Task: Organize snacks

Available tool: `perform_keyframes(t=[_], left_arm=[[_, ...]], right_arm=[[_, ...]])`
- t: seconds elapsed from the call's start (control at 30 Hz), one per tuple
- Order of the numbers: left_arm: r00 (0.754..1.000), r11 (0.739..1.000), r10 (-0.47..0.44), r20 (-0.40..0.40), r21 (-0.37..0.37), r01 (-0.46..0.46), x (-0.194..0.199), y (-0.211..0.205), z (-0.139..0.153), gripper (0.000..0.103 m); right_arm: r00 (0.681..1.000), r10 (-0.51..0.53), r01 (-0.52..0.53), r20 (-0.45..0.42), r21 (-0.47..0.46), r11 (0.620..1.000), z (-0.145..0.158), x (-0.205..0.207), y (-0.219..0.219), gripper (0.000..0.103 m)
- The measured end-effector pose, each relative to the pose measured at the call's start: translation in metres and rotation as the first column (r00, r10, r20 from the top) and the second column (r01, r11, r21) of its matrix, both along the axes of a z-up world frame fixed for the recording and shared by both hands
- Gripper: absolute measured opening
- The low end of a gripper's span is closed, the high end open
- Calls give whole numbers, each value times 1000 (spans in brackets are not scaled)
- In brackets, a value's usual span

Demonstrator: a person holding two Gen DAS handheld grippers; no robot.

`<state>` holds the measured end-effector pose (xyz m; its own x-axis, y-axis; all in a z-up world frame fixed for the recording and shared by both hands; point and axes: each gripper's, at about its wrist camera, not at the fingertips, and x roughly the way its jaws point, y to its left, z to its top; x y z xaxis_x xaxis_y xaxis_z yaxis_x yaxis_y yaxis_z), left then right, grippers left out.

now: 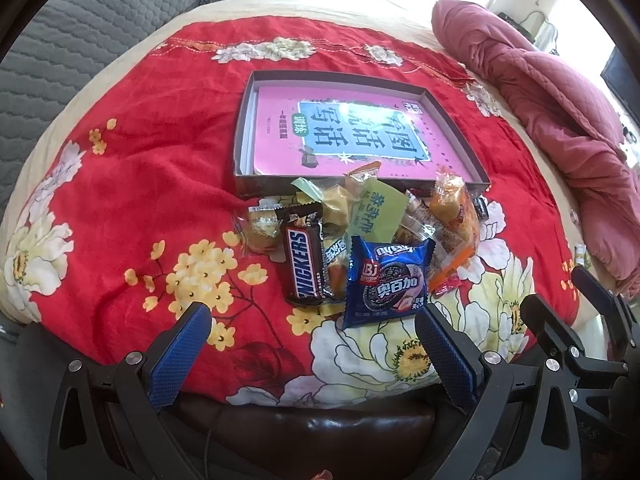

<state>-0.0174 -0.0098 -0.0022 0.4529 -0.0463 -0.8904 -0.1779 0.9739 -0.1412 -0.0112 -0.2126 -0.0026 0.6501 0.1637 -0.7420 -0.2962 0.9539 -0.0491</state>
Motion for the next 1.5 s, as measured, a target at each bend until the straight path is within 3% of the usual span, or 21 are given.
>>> perform_keyframes(t=[0.73, 1.2, 1.5], left_arm=[[994, 995, 92, -56, -42, -95, 10, 44, -26, 102], [994, 994, 64, -92, -79, -71, 33, 43, -49, 102], [997, 988, 8, -70, -152, -19, 47, 42, -62, 102]], right_arm=[[997, 45, -40, -61, 74, 996, -16, 17, 3, 102], [996, 5, 5, -92, 101, 995, -28, 34, -6, 102], [999, -10, 13, -40, 82, 997, -34, 58, -9, 102]])
